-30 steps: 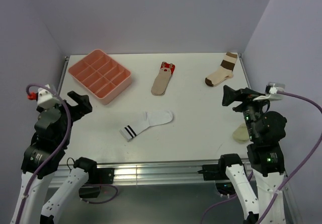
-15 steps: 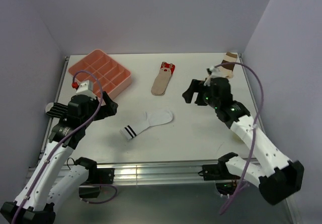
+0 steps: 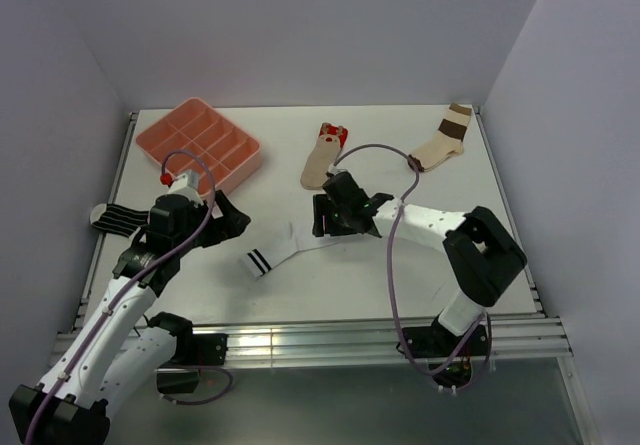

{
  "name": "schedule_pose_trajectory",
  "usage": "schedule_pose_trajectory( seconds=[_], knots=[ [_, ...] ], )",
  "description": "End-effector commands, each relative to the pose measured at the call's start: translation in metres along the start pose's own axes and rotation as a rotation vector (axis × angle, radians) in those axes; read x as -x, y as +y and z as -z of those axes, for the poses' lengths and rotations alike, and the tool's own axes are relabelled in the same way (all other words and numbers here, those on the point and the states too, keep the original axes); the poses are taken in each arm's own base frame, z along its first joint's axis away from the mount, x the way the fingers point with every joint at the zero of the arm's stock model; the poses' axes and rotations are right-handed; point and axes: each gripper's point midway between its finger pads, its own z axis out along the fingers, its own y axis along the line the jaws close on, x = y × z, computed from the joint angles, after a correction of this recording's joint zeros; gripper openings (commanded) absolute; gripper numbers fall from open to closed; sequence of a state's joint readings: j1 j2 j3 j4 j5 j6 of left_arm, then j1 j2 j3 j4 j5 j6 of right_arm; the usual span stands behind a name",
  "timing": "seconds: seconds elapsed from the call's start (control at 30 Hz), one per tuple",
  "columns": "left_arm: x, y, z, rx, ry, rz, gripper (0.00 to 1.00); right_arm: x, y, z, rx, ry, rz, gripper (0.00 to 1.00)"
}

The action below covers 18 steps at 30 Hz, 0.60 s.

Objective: Roll the socks
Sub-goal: Adjust the sock at the center of the board.

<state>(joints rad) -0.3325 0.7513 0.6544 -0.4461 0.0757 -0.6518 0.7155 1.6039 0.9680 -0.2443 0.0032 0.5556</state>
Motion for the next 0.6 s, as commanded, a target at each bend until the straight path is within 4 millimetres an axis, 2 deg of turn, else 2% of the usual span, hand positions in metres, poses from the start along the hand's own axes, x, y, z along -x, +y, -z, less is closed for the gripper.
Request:
schedule_pose_trajectory(
  seconds=[0.0, 0.07, 0.13, 0.27, 0.3, 0.37, 0.4, 0.47, 0.5, 0.57],
  knots=[
    [0.005, -0.010, -0.001, -0.042, -0.020, 0.013, 0.99, 0.021, 0.014, -0.012, 0.015, -0.066, -0.024, 0.66],
    [0.004, -0.008, -0.002, -0.032, -0.016, 0.010, 0.99, 0.015, 0.005, -0.025, -0.020, -0.045, 0.003, 0.65],
    [0.005, -0.007, -0.003, -0.024, -0.016, 0.010, 0.99, 0.018, 0.001, -0.031, -0.036, -0.035, 0.025, 0.64],
    [0.006, -0.007, -0.006, -0.019, -0.010, 0.006, 0.99, 0.021, -0.022, -0.044, -0.079, 0.018, 0.141, 0.61],
    [0.008, -0.010, -0.005, -0.024, -0.014, 0.004, 0.99, 0.030, -0.030, -0.046, -0.101, 0.019, 0.152, 0.61],
    [0.008, -0.011, -0.008, -0.030, -0.002, 0.000, 0.99, 0.036, -0.048, -0.047, -0.149, 0.047, 0.208, 0.61],
    [0.009, -0.013, -0.008, -0.034, -0.002, -0.006, 0.99, 0.050, -0.057, -0.048, -0.164, 0.037, 0.205, 0.61],
    [0.009, -0.015, -0.011, -0.042, 0.005, -0.012, 0.99, 0.062, -0.071, -0.048, -0.187, 0.032, 0.221, 0.62],
    [0.009, -0.015, -0.012, -0.046, 0.005, -0.017, 0.99, 0.079, -0.084, -0.048, -0.207, 0.013, 0.195, 0.62],
    [0.010, -0.017, -0.014, -0.054, 0.007, -0.020, 0.99, 0.094, -0.094, -0.046, -0.206, 0.000, 0.182, 0.64]
  ],
)
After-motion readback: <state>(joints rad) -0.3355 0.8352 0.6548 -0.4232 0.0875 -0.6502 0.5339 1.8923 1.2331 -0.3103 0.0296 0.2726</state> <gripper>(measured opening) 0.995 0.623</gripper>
